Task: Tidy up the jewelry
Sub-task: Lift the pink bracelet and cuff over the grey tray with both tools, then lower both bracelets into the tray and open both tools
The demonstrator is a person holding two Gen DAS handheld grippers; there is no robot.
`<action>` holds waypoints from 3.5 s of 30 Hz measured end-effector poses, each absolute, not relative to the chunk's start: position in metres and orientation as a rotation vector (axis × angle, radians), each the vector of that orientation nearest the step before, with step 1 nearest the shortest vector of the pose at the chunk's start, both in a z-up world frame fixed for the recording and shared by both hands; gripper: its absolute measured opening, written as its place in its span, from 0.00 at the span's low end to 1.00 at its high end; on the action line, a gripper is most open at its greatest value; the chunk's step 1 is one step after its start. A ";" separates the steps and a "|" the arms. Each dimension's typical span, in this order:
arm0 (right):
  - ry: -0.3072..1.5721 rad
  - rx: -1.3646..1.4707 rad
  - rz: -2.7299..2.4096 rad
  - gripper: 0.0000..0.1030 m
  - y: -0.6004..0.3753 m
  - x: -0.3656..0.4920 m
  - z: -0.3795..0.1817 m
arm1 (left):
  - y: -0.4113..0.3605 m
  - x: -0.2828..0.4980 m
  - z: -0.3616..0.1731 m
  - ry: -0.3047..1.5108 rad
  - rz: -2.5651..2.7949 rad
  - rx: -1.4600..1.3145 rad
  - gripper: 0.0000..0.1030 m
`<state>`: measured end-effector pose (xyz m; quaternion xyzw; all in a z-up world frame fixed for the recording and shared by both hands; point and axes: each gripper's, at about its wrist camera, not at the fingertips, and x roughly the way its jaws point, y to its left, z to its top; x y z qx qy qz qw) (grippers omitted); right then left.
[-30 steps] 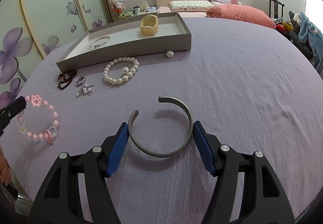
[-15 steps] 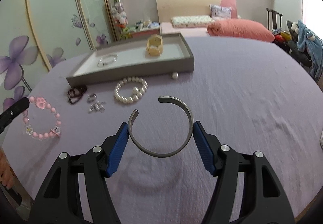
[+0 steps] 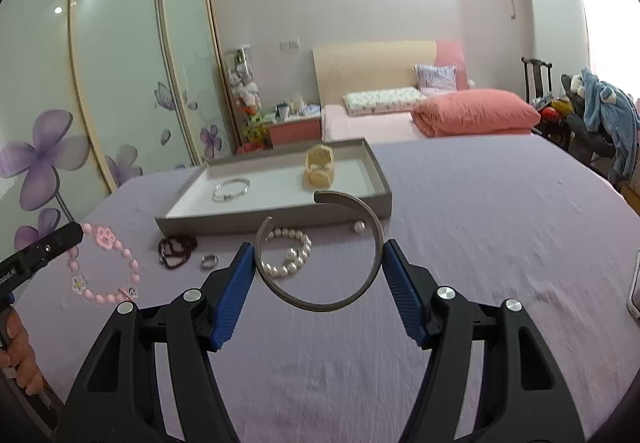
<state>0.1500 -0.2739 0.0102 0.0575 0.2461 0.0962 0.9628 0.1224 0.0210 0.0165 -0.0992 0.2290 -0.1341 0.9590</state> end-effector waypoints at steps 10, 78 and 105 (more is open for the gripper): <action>0.421 0.105 0.204 0.63 -0.268 0.165 0.030 | 0.015 0.139 0.038 0.405 -0.255 -0.181 0.13; 0.605 0.095 0.084 0.78 -0.213 0.372 -0.012 | 0.005 0.373 -0.003 0.515 0.004 -0.138 0.38; 0.616 0.074 0.153 0.78 -0.235 0.279 -0.008 | 0.049 0.276 0.004 0.524 0.027 -0.171 0.57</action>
